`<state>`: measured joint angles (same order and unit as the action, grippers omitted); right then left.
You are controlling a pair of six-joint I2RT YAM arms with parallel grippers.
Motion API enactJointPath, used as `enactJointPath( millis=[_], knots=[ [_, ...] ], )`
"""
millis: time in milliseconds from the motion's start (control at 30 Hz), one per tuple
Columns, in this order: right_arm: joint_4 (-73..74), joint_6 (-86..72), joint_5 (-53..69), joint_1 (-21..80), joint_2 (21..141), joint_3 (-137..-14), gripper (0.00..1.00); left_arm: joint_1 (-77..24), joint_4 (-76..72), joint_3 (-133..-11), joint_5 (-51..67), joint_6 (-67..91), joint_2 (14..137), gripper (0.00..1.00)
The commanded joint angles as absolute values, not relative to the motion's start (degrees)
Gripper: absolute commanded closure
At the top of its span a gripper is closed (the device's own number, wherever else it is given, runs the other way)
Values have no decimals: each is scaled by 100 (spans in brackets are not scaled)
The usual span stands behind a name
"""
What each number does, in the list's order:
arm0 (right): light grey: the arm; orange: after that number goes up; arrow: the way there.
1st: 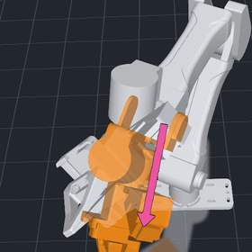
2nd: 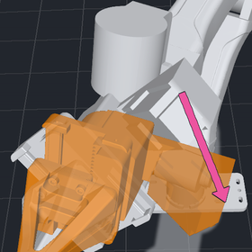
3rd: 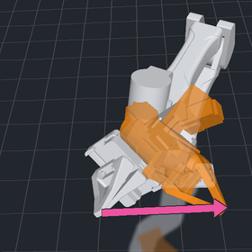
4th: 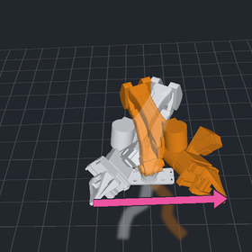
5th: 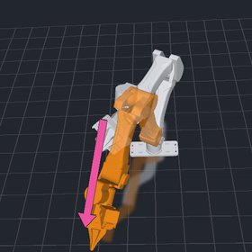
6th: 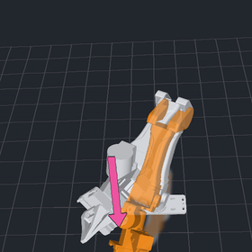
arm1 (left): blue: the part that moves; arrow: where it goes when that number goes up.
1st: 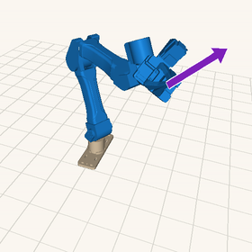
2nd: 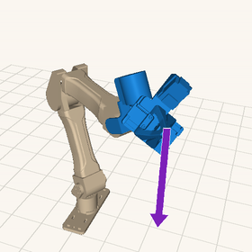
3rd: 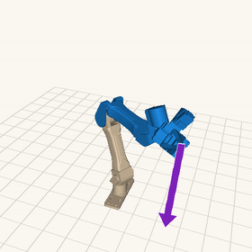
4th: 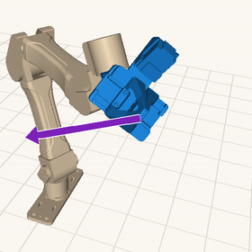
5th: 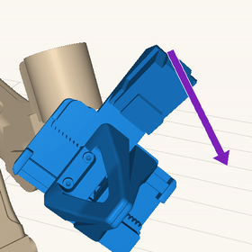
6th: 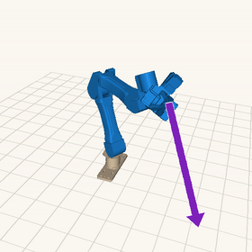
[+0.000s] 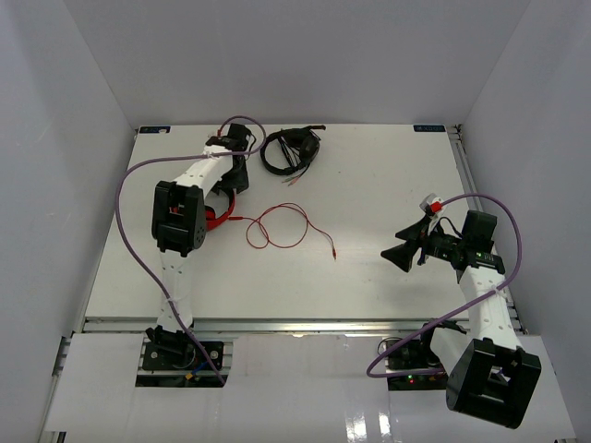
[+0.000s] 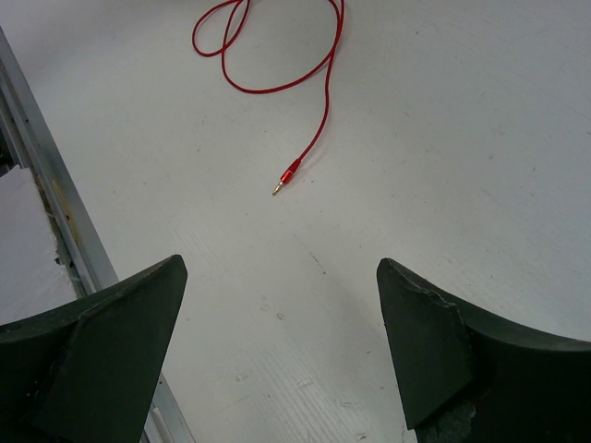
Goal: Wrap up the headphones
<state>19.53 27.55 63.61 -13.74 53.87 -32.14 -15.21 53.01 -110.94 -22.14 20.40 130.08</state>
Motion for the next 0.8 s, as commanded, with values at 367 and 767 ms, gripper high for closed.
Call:
enactJointPath(
  millis=[367, 767],
  knots=[
    [1927, 2839, 6469, -1345, 5300, -3472, 10, -1290, 5728, -11714, -1550, 3055, 13484, 53],
    [1974, 2897, 6430, -1348, 5268, -3454, 10, -1435, 5118, -11466, -251, 2818, 12138, 100]
  ],
)
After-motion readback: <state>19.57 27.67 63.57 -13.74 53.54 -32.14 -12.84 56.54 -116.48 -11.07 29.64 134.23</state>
